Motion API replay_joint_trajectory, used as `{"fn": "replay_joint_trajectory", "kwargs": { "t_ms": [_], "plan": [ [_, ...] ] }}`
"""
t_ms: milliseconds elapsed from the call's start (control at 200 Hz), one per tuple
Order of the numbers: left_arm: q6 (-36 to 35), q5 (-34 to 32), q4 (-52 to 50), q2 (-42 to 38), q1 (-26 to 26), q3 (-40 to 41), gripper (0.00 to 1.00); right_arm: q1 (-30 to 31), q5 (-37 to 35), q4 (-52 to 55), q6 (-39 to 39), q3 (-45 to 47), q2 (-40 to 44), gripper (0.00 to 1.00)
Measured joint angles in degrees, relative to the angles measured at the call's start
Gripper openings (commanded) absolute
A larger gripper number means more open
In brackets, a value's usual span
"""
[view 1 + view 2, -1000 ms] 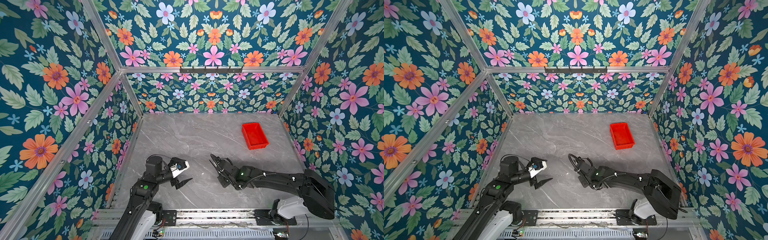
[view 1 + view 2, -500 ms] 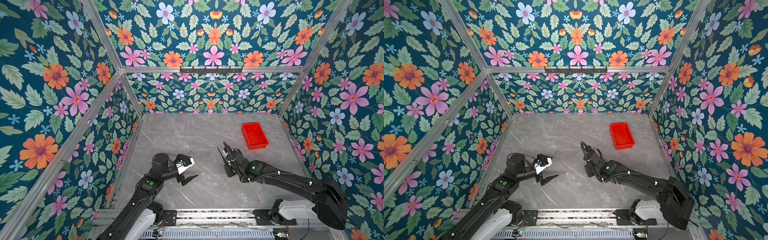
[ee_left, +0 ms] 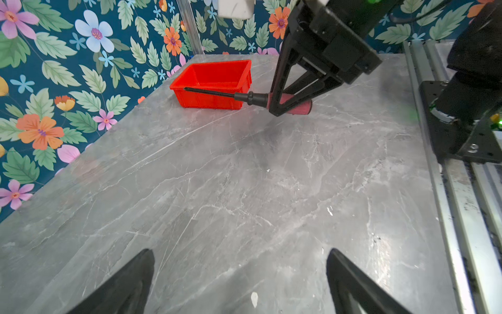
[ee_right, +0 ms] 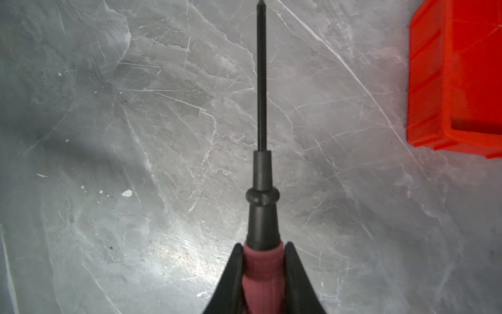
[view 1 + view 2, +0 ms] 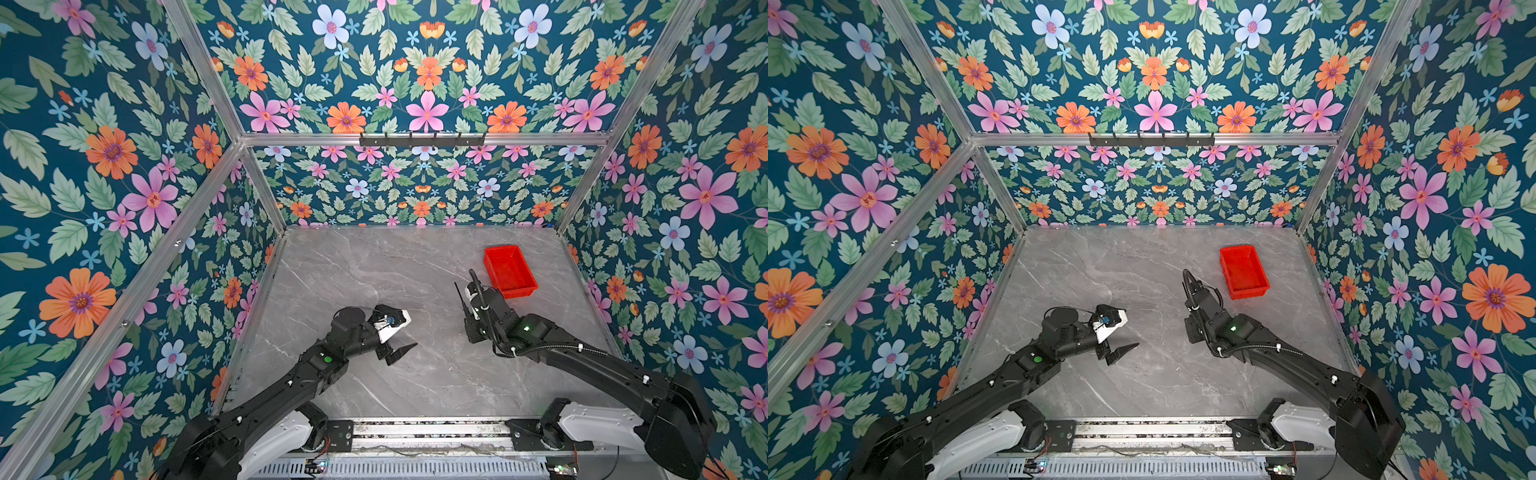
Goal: Put the screwdriver in the bin
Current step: Pick up the screwdriver from the center of the table, then place the screwdriver into the bin.
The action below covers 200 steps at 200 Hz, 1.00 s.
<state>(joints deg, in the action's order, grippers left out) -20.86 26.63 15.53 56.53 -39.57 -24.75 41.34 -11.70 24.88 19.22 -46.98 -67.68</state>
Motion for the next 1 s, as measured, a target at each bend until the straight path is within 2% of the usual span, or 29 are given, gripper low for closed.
{"fn": "replay_joint_trajectory", "kwargs": {
  "t_ms": [250, 500, 705, 1000],
  "plan": [
    [1.9, -3.2, 10.0, 11.6, -5.7, -4.1, 1.00, -6.2, 1.4, 1.2, -1.7, 0.1, 2.6, 0.00],
    [3.1, -4.6, 17.1, 21.8, -9.9, -9.2, 1.00, -15.3, 4.3, 1.8, -5.9, -2.3, 2.1, 0.00],
    [5.7, -5.9, 21.3, 28.6, -10.8, -14.1, 1.00, -24.0, 8.2, 1.7, -9.1, -5.0, -1.4, 0.00],
    [7.1, -5.7, 23.8, 37.7, -10.9, -23.3, 1.00, -33.5, 13.5, -1.6, -14.2, -9.1, -9.2, 0.00]
  ]
}}
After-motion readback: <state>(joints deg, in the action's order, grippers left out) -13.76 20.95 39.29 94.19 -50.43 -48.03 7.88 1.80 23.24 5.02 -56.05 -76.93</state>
